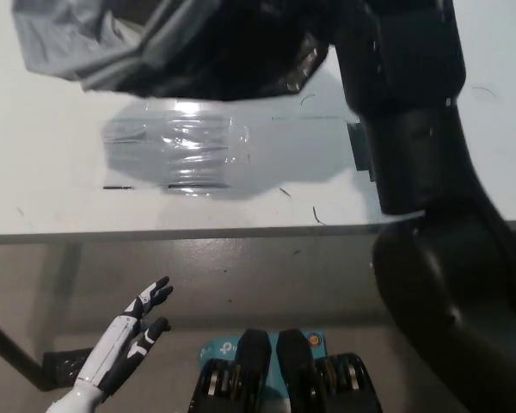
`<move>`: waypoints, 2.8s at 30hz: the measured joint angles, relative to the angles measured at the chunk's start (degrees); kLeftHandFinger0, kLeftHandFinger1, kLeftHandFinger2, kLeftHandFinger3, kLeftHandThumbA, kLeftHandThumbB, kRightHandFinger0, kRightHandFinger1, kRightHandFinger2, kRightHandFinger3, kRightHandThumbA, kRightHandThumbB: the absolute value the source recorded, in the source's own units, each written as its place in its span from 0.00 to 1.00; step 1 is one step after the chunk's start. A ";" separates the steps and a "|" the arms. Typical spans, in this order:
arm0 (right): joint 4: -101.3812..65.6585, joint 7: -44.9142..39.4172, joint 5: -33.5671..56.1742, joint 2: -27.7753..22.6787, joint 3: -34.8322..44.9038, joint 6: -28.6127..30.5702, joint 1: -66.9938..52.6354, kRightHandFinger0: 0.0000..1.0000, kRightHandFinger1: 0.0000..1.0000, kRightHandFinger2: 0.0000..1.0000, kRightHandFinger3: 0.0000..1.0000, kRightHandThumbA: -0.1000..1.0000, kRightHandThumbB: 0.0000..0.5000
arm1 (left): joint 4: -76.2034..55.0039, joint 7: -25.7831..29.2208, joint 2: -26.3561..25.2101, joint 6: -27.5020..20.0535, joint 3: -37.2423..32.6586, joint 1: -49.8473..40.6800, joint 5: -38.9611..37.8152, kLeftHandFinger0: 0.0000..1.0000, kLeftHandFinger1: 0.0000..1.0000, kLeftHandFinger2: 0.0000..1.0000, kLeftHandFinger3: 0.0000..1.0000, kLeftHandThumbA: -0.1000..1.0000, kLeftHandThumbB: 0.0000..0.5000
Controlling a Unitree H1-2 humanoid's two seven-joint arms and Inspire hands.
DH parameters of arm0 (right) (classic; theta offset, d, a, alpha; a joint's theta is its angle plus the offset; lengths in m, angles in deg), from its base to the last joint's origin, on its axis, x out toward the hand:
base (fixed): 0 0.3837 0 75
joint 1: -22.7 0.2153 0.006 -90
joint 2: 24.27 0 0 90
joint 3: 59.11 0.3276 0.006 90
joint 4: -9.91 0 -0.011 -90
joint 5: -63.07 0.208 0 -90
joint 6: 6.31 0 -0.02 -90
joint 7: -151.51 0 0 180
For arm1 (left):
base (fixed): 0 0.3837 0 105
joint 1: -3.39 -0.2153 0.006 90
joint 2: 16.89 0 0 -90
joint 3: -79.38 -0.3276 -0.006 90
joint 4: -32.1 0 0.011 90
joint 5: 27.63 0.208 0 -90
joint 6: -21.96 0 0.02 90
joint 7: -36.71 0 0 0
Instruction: Use the right hand to pick up a small rectangular container and put it into a plastic bag and lift the bag
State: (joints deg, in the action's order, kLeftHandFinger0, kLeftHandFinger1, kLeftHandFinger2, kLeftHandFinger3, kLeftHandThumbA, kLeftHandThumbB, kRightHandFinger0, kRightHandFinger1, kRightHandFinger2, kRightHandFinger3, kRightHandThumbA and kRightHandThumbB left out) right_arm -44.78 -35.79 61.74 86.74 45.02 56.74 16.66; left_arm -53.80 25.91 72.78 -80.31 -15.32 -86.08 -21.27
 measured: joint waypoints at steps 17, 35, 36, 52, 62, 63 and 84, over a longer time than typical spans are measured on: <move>3.53 4.83 5.27 -1.21 -0.57 0.00 3.90 0.00 0.43 0.83 0.79 0.31 0.26 | 0.12 -0.03 -0.01 -0.31 -0.63 -0.59 0.24 0.76 1.00 1.00 1.00 0.96 1.00; 23.36 8.89 6.24 1.47 -1.00 5.66 -8.19 0.00 0.30 0.66 0.57 0.36 0.29 | 0.02 -0.11 -0.02 -0.15 -0.96 -0.27 1.18 0.75 1.00 1.00 1.00 0.95 1.00; 24.40 8.88 6.24 1.49 -1.12 6.41 -8.37 0.04 0.35 0.73 0.66 0.37 0.29 | 0.01 -0.12 -0.02 -0.15 -0.96 -0.27 1.23 0.75 1.00 1.00 1.00 0.95 1.00; 26.97 2.57 2.07 -3.30 -16.15 13.25 -10.55 1.00 1.00 1.00 1.00 0.94 0.92 | -0.02 -0.11 -0.02 -0.13 -0.91 0.23 1.48 0.75 1.00 1.00 1.00 0.95 1.00; 16.61 1.01 -0.31 -5.39 -19.99 12.89 -8.21 1.00 1.00 1.00 1.00 0.87 0.99 | -0.01 -0.12 -0.02 -0.13 -0.88 0.26 1.46 0.74 1.00 1.00 1.00 0.95 1.00; 14.93 0.78 -0.51 -5.67 -20.24 12.65 -7.79 1.00 1.00 1.00 1.00 0.88 0.98 | 0.00 -0.12 -0.03 -0.13 -0.88 0.26 1.45 0.74 1.00 1.00 1.00 0.95 1.00; -1.57 -0.97 -10.21 -14.56 -30.49 8.34 -6.67 1.00 1.00 1.00 1.00 1.00 0.91 | 0.05 -0.11 -0.01 -0.11 -0.85 0.89 1.45 0.81 1.00 1.00 1.00 0.97 1.00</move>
State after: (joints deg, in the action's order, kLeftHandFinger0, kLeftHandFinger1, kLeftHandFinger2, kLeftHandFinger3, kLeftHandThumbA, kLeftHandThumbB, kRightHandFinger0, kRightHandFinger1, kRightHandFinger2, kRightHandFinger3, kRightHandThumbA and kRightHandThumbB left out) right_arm -46.35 -36.75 51.53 72.18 14.52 65.08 9.98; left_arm -53.75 25.80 72.77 -80.42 -16.18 -85.19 -19.82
